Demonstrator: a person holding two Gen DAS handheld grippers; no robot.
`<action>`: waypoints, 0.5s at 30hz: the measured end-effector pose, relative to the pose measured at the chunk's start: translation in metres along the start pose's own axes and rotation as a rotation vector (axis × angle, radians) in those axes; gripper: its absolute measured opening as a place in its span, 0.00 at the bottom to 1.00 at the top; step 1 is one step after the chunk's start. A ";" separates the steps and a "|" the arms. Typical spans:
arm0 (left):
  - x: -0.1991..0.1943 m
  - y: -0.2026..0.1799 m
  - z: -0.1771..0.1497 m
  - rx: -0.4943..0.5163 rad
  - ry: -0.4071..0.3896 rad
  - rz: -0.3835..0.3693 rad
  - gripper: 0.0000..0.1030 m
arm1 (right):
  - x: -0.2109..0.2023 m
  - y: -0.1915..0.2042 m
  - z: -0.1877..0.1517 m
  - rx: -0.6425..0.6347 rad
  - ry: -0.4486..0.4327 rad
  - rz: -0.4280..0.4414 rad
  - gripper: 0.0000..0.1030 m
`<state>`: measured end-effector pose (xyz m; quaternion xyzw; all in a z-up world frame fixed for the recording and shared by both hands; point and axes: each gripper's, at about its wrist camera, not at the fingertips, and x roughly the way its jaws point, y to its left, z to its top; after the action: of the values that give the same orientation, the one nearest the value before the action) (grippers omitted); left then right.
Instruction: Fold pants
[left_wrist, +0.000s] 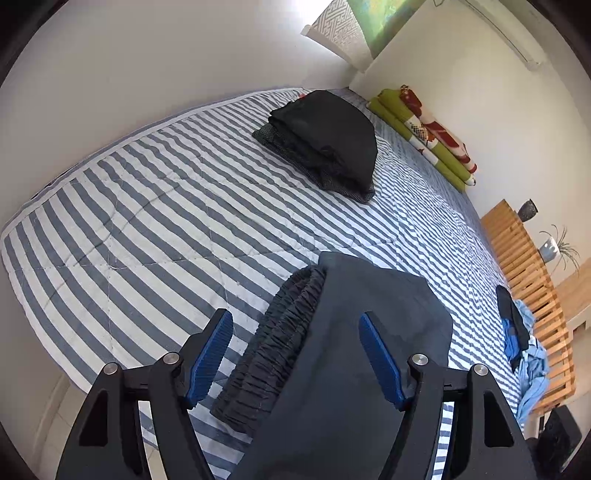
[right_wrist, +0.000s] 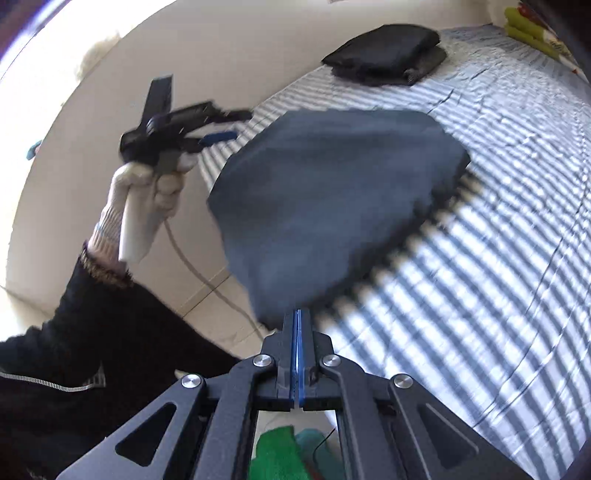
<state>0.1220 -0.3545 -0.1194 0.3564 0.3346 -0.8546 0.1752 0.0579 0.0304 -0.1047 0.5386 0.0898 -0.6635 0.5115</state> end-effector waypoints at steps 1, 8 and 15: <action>0.000 -0.002 -0.001 0.006 0.001 -0.001 0.72 | 0.007 0.008 -0.008 -0.030 0.044 -0.002 0.21; 0.000 -0.002 -0.002 0.002 0.006 -0.007 0.72 | -0.004 0.018 -0.023 -0.055 -0.050 -0.073 0.40; 0.004 -0.002 0.002 0.004 0.010 -0.008 0.72 | -0.012 -0.013 -0.004 0.109 -0.052 0.182 0.40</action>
<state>0.1178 -0.3544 -0.1203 0.3597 0.3351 -0.8542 0.1692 0.0490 0.0461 -0.1018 0.5542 -0.0090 -0.6320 0.5416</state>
